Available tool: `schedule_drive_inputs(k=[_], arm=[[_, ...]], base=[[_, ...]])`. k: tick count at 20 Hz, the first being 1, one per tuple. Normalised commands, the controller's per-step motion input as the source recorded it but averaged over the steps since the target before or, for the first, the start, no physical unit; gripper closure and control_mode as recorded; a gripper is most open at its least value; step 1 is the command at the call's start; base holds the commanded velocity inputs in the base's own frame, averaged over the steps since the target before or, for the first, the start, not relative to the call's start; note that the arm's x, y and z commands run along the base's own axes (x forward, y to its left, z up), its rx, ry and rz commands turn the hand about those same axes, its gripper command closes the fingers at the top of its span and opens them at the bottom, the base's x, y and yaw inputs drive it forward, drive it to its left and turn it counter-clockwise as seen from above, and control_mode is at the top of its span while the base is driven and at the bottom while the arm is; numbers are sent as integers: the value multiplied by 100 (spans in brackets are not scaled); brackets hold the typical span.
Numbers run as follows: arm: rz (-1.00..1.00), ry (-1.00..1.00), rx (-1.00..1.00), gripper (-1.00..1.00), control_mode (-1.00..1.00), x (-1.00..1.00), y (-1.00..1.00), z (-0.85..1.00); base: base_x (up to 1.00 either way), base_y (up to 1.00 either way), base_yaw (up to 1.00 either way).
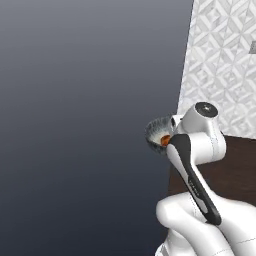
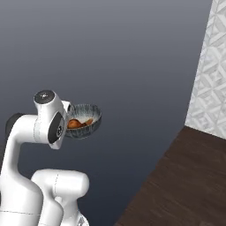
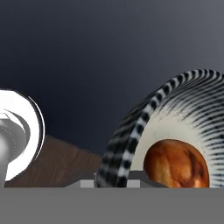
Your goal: Pick the chicken drumstick and carrot from their plates and place them in the bowl. Then put the bowl in the fridge.
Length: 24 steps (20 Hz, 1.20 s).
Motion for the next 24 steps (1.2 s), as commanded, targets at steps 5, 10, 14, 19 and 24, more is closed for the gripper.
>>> schedule_drive_inputs(k=[5,10,14,19,24], arm=[[0,0,0,100,100,0,0,0],[0,0,0,100,100,0,0,0],[0,0,0,100,100,0,0,0],[0,0,0,100,100,0,0,0],[0,0,0,100,100,0,0,0]], base=[[100,-15,-43],[57,-48,-60],[97,-38,-48],[100,-35,-44],[99,-38,-43]])
